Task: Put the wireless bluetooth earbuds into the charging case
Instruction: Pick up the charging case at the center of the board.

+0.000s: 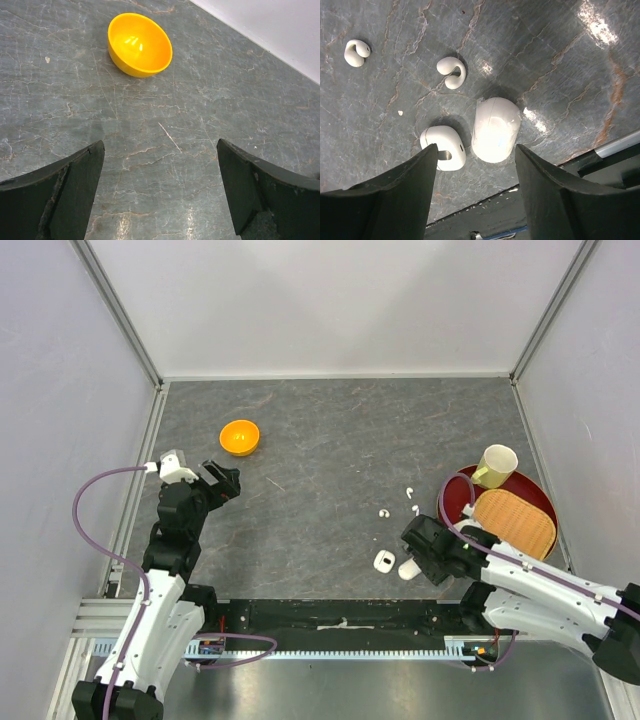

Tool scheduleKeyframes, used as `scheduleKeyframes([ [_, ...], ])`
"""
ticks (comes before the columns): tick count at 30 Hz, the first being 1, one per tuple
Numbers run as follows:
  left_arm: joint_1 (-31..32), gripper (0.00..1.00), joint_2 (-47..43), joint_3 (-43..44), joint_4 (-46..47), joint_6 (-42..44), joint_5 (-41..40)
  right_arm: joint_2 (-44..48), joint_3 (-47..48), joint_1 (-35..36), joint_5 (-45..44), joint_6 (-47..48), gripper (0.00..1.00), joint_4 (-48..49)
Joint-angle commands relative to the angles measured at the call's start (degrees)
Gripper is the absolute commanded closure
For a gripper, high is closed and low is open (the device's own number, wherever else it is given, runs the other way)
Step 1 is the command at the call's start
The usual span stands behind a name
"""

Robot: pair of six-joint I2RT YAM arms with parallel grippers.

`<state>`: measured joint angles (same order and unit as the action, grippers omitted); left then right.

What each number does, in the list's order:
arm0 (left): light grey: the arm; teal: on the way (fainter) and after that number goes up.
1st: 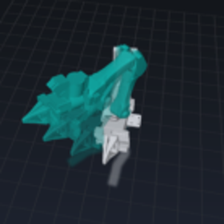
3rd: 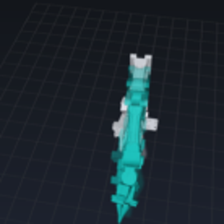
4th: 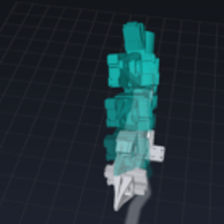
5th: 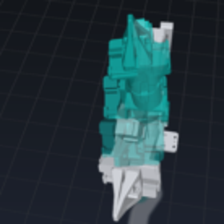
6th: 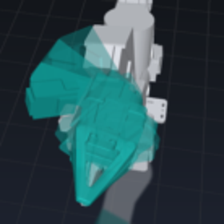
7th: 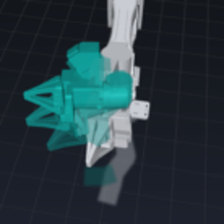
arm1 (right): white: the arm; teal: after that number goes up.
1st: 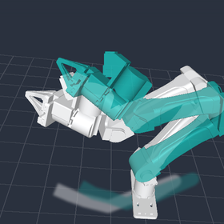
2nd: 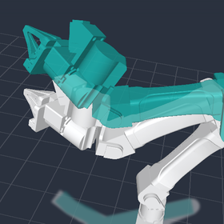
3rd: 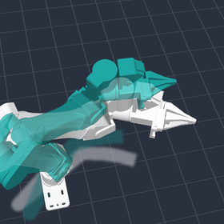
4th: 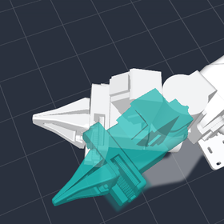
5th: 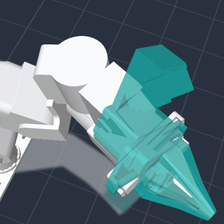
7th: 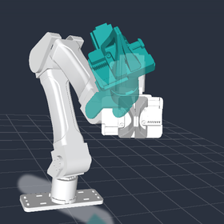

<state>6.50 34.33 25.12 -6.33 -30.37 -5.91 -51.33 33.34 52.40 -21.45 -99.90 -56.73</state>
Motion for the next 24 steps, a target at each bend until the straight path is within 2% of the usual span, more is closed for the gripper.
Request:
scheduleKeyframes([
  [1,-0.09,0.0,-0.58,-0.16,0.88,0.75,-0.94,1.41,-0.47,0.24,-1.57,-3.37,0.31,-1.37],
  [11,-0.09,0.0,-0.31,-0.08,0.61,0.66,-1.03,-1.66,-1.88,0.16,0.27,-3.9,0.32,-0.4],
  [24,-0.17,0.0,0.04,-0.16,0.88,0.58,-1.47,-4.74,-4.16,0.16,0.54,-3.99,0.32,5.75],
])
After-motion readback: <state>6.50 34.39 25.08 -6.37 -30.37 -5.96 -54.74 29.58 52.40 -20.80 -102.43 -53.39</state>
